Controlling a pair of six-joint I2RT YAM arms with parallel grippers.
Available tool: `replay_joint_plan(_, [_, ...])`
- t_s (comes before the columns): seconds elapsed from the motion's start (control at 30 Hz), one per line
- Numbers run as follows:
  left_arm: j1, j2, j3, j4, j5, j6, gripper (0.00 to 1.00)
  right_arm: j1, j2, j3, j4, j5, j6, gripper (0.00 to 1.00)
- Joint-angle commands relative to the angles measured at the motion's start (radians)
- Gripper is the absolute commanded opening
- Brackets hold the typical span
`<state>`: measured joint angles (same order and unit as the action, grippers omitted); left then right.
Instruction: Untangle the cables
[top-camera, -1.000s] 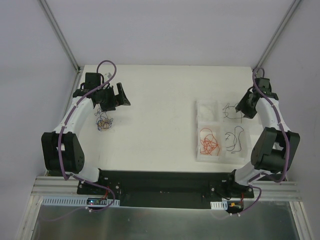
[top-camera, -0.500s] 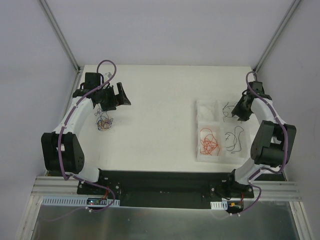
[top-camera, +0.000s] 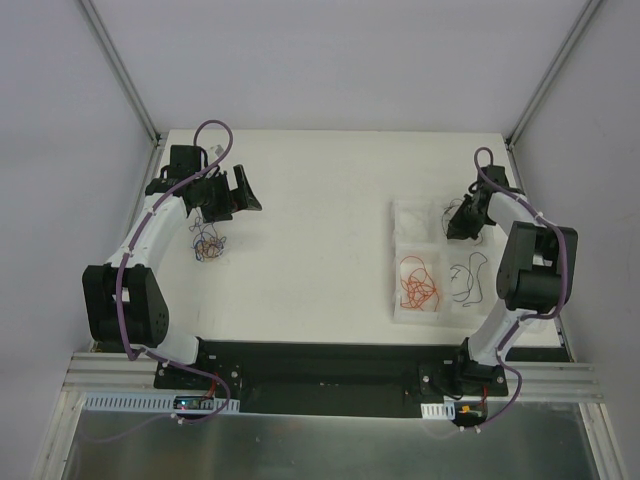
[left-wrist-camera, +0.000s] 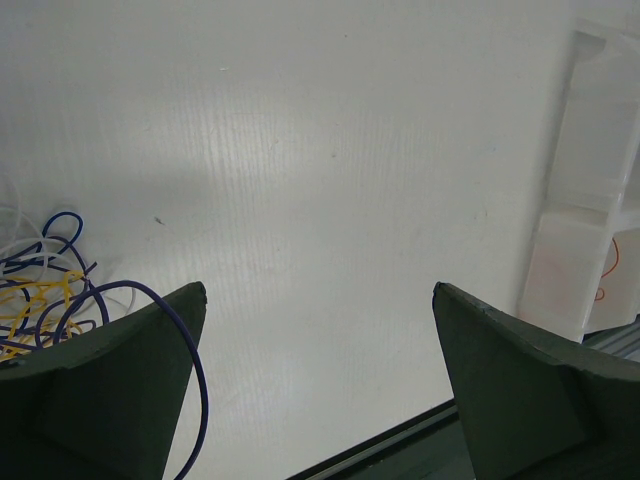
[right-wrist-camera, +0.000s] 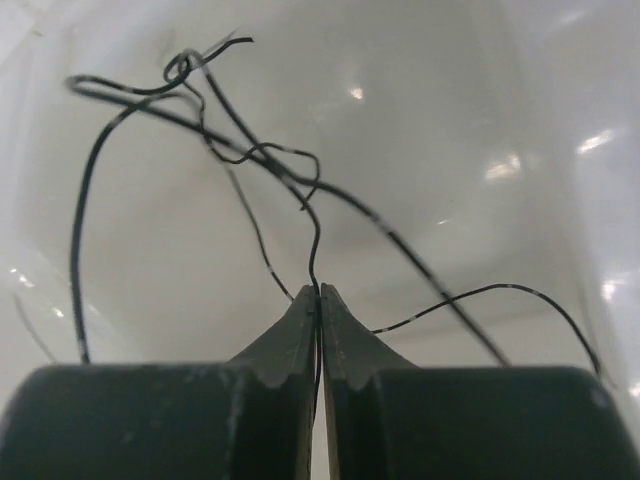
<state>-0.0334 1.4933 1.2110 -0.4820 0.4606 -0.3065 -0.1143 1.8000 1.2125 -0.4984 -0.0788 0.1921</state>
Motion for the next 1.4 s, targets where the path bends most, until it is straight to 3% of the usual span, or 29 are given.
replay_joint_plan(0.0, [-0.008,-0.031,-0.007,0.019,0.003,-0.011,0.95,-0.007,-0.068,-0.031,0.018,-0.116,0.069,0.09])
replay_joint_plan(0.13, [-0.008,-0.03,-0.008,0.017,0.001,-0.011,0.95,-0.008,-0.154,-0.06,-0.011,0.013,0.04,0.17])
replay_joint_plan(0.3, [-0.007,-0.03,-0.007,0.019,0.009,-0.013,0.95,-0.008,-0.244,-0.062,-0.071,0.073,-0.016,0.36])
replay_joint_plan(0.4, [-0.007,-0.031,-0.007,0.019,0.007,-0.013,0.95,-0.008,-0.297,-0.059,-0.092,0.134,-0.034,0.43])
replay_joint_plan(0.6, [-0.007,-0.033,-0.007,0.019,0.01,-0.014,0.95,-0.008,-0.308,-0.033,-0.06,0.102,-0.04,0.57])
replay_joint_plan(0.73, [-0.007,-0.039,-0.011,0.019,0.007,-0.014,0.95,-0.007,-0.251,0.03,-0.046,0.09,-0.037,0.58])
replay_joint_plan(0.9, [-0.007,-0.042,-0.01,0.019,0.009,-0.013,0.95,-0.005,-0.176,0.07,0.072,-0.059,-0.066,0.57])
replay_joint_plan(1.07, [-0.008,-0.039,-0.01,0.02,0.009,-0.013,0.95,-0.007,-0.097,0.114,0.122,-0.099,0.019,0.56])
replay_joint_plan(1.2, [-0.008,-0.039,-0.01,0.023,0.009,-0.013,0.95,-0.007,-0.041,0.139,0.167,-0.125,0.089,0.48])
replay_joint_plan(1.37, [-0.008,-0.036,-0.008,0.02,0.004,-0.008,0.95,-0.007,-0.005,0.15,0.163,-0.142,0.124,0.29])
